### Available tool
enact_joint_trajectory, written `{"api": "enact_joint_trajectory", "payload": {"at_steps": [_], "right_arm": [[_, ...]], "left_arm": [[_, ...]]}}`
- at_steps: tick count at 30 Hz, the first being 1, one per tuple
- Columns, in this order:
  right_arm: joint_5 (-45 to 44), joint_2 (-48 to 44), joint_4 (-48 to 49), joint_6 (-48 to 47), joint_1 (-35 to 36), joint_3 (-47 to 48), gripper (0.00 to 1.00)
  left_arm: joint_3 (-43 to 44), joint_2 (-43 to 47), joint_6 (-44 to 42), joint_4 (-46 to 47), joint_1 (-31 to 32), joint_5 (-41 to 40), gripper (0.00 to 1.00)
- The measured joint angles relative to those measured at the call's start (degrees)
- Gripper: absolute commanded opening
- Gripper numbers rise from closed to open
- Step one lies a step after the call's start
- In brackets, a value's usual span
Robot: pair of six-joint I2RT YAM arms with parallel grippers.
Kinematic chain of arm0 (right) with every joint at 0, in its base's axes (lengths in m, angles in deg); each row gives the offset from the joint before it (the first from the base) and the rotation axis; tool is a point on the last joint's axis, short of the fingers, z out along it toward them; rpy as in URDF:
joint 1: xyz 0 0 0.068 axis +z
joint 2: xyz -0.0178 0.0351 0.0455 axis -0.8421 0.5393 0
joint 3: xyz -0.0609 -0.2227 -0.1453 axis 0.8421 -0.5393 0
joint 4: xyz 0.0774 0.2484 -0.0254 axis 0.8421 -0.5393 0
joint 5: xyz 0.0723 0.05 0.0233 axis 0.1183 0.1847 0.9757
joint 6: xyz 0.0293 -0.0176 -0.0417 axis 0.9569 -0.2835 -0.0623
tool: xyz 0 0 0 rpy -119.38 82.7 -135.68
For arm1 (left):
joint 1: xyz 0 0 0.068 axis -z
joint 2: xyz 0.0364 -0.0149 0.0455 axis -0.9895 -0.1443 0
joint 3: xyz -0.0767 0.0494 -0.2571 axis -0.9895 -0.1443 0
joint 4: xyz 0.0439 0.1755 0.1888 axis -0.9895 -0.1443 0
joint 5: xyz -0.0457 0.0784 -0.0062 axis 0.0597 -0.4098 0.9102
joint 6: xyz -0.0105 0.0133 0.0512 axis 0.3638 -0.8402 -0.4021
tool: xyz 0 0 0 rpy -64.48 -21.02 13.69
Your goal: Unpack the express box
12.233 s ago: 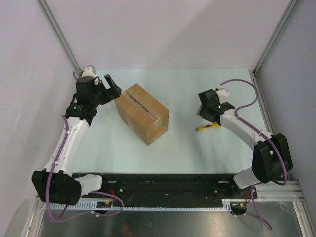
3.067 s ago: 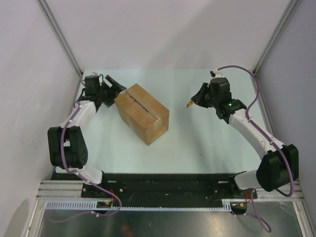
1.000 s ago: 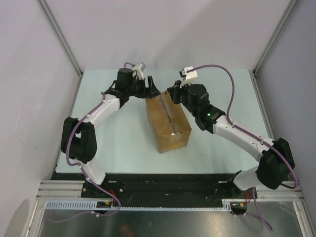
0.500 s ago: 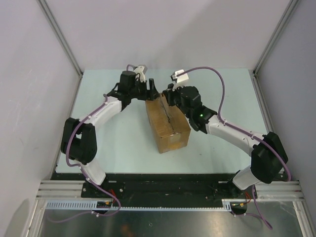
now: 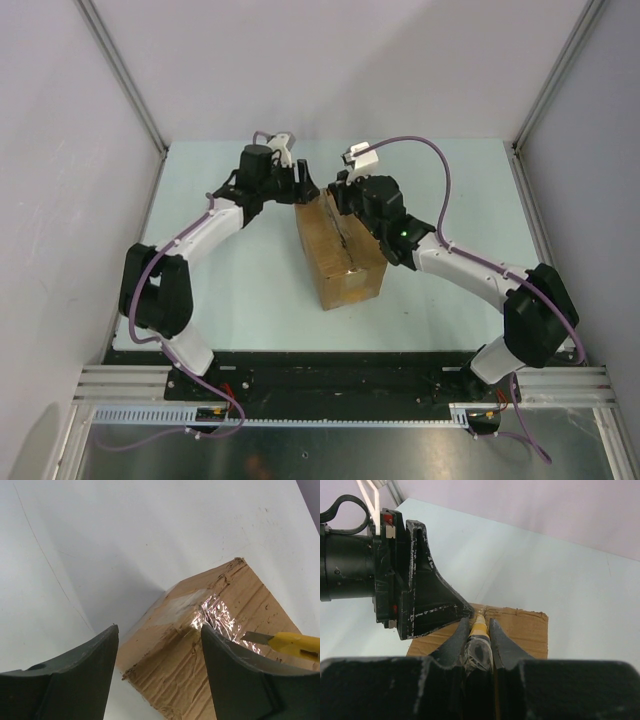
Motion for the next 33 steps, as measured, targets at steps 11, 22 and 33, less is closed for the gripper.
{"api": "enact_joint_trajectory", "payload": {"at_steps": [11, 22, 33], "right_arm": [[-0.1, 2.4, 1.0, -0.5, 0.1, 0.0, 0.0], [-1.2, 5.0, 3.0, -1.7, 0.5, 1.2, 0.0], [-3.9, 6.8, 3.3, -2.6, 1.3, 2.7, 0.0]], "left_arm": [[-1.5, 0.5, 0.1, 0.7, -0.2, 0.3, 0.61], [-2.5, 0.5, 0.3, 2.0, -0.3, 1.2, 0.58], [-2.5, 0.5, 0.3, 2.1, -0.3, 1.4, 0.57]]}}
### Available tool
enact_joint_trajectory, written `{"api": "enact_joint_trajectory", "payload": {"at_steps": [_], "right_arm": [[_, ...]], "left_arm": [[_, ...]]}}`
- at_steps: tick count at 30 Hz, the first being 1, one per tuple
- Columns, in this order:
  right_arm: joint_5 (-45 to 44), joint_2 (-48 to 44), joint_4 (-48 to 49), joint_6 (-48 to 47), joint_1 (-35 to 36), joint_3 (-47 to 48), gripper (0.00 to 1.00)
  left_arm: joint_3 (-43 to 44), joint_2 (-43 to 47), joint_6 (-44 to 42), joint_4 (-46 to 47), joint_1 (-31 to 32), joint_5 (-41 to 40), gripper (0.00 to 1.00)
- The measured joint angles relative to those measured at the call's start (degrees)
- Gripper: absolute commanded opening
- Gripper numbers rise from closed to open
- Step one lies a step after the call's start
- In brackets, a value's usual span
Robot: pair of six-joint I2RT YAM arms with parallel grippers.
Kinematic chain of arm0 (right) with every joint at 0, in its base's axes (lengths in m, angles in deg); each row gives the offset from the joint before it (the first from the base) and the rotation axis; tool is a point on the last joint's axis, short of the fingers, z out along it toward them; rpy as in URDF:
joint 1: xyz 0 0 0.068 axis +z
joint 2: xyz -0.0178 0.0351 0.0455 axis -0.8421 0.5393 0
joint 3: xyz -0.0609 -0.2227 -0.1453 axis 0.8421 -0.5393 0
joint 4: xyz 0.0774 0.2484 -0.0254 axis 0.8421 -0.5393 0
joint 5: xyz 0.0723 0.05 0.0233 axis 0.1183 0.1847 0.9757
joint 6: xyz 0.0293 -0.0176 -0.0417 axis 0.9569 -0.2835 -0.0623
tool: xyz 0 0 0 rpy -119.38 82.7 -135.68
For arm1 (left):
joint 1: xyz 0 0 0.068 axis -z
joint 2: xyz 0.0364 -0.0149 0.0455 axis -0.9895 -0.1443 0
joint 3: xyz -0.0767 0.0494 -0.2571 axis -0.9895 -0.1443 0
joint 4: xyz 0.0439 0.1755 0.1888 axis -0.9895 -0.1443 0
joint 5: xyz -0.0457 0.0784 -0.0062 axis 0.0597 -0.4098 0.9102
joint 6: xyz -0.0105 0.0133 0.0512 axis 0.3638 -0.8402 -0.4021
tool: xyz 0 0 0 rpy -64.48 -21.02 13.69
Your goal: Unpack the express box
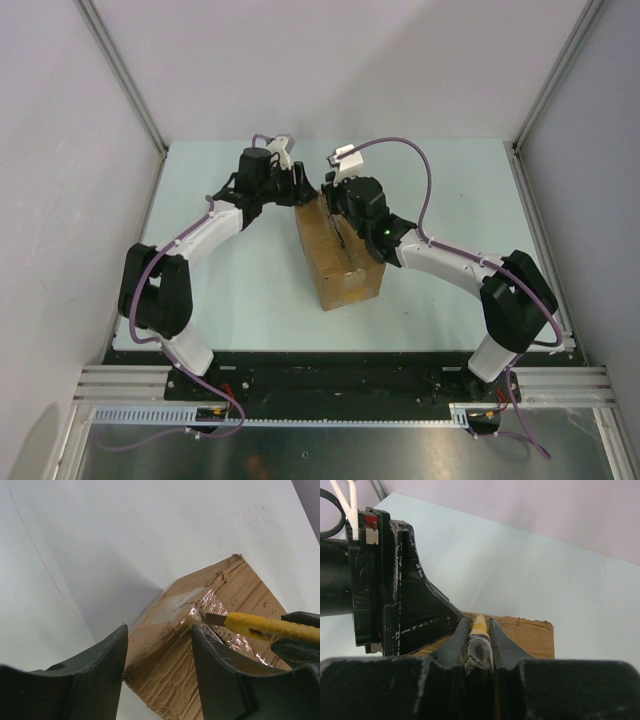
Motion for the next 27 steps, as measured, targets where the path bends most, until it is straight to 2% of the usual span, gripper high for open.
{"api": "enact_joint_trajectory", "payload": {"at_steps": [27], "right_arm": [[-7.6, 0.3, -3.7, -2.9, 3.6, 0.9, 0.0]], "left_arm": [[-0.7, -0.1, 2.8, 1.1, -0.1, -0.5, 0.49]]}}
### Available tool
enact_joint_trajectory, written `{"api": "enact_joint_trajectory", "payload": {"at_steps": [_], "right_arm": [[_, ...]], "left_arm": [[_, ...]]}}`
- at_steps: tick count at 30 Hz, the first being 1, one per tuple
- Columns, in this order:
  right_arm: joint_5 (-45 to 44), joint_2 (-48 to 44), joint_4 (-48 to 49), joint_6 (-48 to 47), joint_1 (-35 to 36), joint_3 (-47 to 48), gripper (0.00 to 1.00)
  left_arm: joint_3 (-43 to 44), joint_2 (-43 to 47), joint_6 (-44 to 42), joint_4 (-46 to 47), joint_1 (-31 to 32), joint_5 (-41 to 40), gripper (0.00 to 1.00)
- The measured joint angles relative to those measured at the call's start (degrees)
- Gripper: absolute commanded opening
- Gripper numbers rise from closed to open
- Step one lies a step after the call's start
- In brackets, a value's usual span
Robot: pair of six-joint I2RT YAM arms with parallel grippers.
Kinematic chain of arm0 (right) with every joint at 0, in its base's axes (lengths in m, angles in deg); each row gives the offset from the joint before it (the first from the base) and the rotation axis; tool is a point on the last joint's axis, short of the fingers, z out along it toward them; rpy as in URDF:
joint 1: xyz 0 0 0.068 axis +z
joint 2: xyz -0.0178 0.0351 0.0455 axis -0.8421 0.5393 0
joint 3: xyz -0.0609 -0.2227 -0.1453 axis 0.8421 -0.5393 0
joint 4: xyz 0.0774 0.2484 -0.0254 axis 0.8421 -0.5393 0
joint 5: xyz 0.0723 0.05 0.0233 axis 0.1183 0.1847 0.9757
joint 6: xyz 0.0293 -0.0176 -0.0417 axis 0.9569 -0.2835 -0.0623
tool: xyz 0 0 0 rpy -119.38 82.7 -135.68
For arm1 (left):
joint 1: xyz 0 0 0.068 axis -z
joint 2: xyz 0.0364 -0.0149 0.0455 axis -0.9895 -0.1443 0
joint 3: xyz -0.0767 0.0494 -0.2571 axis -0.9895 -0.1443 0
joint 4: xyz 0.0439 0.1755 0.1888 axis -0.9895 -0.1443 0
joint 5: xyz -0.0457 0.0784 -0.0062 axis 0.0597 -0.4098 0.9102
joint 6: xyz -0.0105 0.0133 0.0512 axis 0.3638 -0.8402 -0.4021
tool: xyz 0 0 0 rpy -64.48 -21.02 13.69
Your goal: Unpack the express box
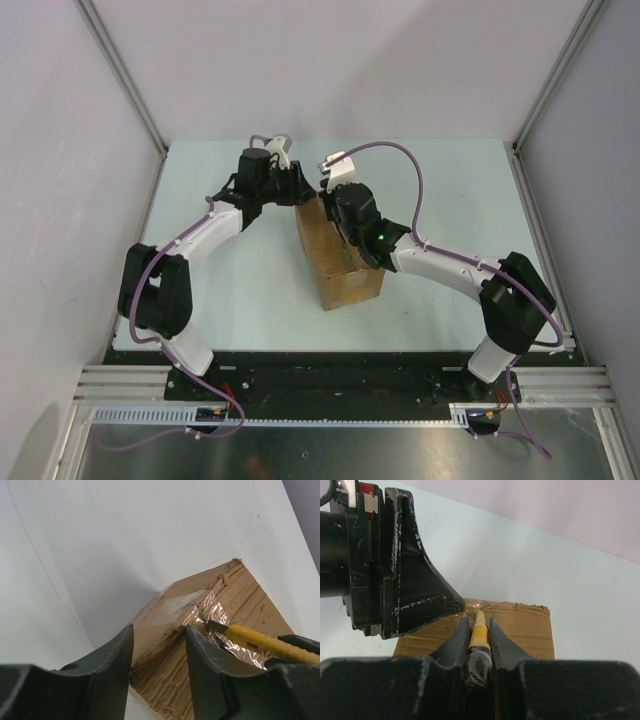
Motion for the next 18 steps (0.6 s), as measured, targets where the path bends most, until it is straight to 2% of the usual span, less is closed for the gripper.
{"api": "enact_joint_trajectory", "payload": {"at_steps": [18], "right_arm": [[-0.5, -3.7, -10.6, 7.1, 0.7, 0.1, 0.0]], "left_arm": [[0.0, -0.2, 1.5, 0.0, -0.2, 0.3, 0.47]]}}
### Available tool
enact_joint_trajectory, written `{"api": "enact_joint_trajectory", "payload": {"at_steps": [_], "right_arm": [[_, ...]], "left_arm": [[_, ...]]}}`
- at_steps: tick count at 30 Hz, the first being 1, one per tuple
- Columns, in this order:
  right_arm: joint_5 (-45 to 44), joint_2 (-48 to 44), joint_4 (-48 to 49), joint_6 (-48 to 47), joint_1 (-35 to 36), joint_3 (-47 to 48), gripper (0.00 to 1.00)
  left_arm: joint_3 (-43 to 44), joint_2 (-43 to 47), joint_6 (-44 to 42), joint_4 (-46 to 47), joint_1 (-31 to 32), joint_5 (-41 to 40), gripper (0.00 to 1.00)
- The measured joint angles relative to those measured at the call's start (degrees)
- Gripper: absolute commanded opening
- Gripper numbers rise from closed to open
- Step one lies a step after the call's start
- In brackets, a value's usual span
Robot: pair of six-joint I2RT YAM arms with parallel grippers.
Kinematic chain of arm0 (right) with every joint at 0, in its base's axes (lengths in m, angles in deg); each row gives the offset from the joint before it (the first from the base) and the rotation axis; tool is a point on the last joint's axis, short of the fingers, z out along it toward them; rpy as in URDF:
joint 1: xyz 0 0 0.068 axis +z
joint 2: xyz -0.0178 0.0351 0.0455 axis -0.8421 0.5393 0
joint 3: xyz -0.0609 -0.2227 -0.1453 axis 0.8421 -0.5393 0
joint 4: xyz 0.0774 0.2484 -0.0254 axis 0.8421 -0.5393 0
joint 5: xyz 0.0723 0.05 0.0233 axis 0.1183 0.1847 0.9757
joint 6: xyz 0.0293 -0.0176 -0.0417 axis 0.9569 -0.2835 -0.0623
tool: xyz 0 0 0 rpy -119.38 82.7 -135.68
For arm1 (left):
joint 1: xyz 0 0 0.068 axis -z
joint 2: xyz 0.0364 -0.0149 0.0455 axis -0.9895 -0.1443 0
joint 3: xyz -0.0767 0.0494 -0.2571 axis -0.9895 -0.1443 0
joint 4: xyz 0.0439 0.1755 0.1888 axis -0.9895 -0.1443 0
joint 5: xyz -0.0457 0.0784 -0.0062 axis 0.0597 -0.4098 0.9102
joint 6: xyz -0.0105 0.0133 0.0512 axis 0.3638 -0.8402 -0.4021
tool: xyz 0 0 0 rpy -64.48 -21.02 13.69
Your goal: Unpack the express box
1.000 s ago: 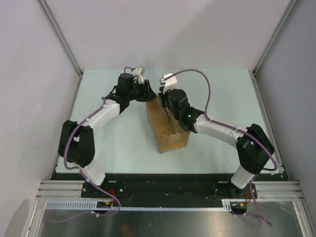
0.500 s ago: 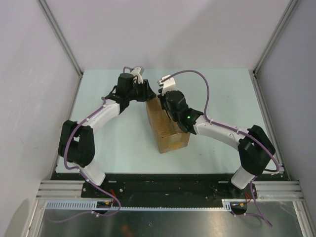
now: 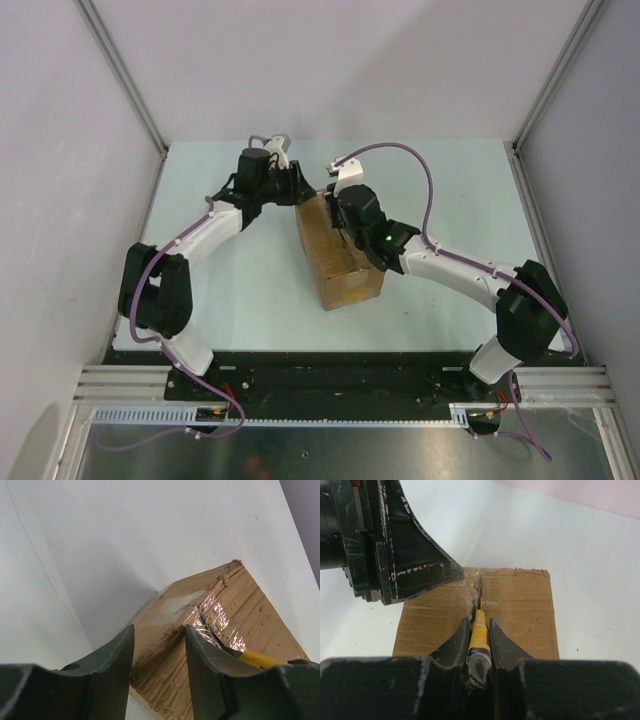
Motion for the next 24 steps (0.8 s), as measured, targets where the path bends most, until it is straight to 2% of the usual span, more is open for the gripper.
{"api": "enact_joint_trajectory", "payload": {"at_steps": [24], "right_arm": [[0.1, -6.4, -18.0, 11.7, 1.6, 1.2, 0.0]], "left_arm": [[0.1, -0.1, 0.0, 0.0, 0.0, 0.1, 0.46]]}}
